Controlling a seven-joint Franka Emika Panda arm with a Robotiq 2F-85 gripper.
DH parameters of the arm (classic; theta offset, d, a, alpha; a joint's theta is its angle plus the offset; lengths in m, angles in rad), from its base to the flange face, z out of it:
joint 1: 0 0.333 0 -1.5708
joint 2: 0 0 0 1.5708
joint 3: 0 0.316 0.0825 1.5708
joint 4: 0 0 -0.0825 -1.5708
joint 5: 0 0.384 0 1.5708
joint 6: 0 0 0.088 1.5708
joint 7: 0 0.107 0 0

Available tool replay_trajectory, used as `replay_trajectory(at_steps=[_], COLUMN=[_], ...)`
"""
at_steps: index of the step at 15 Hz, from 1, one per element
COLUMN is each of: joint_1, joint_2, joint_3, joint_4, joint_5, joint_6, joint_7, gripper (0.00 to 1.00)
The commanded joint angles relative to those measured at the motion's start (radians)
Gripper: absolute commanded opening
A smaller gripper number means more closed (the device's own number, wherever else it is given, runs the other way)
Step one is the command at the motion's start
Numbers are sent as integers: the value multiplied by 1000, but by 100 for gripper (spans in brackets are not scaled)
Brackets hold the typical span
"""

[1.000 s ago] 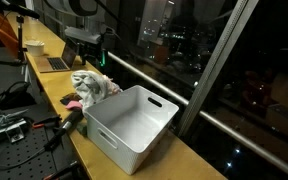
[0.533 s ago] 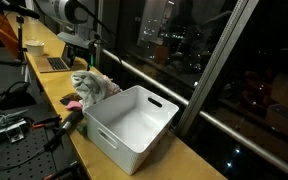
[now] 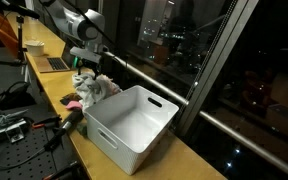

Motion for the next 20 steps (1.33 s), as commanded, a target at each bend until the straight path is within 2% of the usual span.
replay_trajectory(at_steps=[1, 2, 3, 9, 12, 14, 15, 20], joint_1=[-34, -42, -52, -141, -204, -248, -258, -265], joint_2=[67, 73, 73, 4, -93, -193, -235, -488], joint_3=[16, 17, 16, 16, 13, 8, 0, -76], joint_4=[45, 44, 41, -10, -77, -130, -143, -201], joint_5=[47, 56, 66, 163, 217, 260, 274, 336], joint_6=[19, 22, 24, 10, -13, -54, -76, -152], joint_7=[-58, -64, -68, -124, -171, -207, -221, -322], gripper=[100, 89, 74, 27, 6, 0, 4, 4])
